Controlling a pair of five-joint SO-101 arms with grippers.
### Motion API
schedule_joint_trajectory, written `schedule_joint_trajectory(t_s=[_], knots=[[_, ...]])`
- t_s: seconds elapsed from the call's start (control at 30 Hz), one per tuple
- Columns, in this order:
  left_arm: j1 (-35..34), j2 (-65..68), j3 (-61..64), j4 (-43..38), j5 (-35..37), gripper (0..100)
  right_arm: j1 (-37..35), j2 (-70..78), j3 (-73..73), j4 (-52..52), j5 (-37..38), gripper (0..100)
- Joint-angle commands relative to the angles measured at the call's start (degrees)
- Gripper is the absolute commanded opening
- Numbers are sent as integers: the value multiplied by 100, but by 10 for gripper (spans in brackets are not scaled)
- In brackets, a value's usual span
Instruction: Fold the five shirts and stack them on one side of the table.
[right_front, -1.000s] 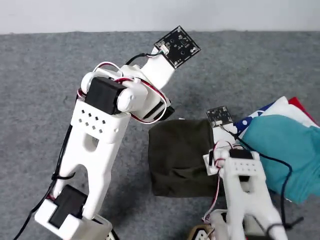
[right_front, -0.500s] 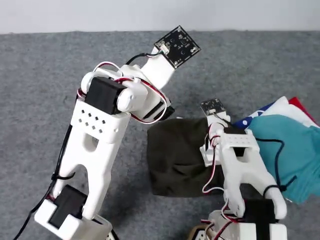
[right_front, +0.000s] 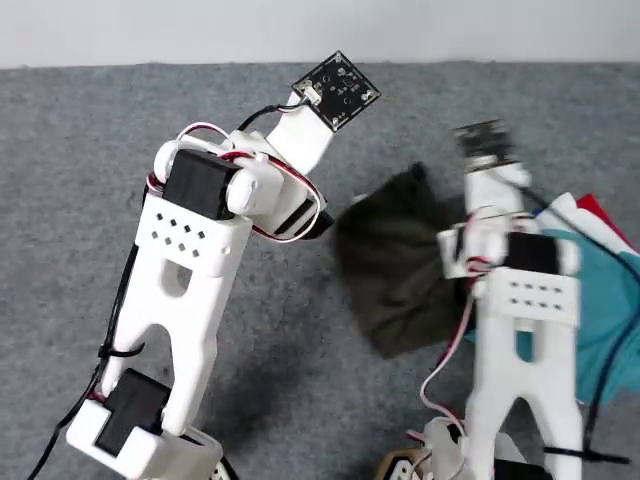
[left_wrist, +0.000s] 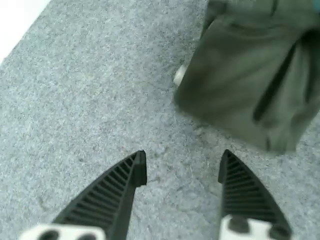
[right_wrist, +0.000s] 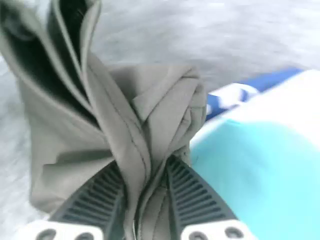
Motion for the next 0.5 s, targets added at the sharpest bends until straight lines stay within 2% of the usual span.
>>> schedule_joint_trajectory(t_s=[0.0,0.2,0.33,0.47], knots=[[-35,-246,-22,88,-53,235,919,-127,-484,13,-9,9],[-35,-246,-22,88,-53,235,2308,242,-519,-75,334,9],[-62,-237,-22,88,-53,235,3222,778,-501,-901,343,9],[-44,-220,-22,88,-53,235,3793,1499,-545,-1701,360,9]])
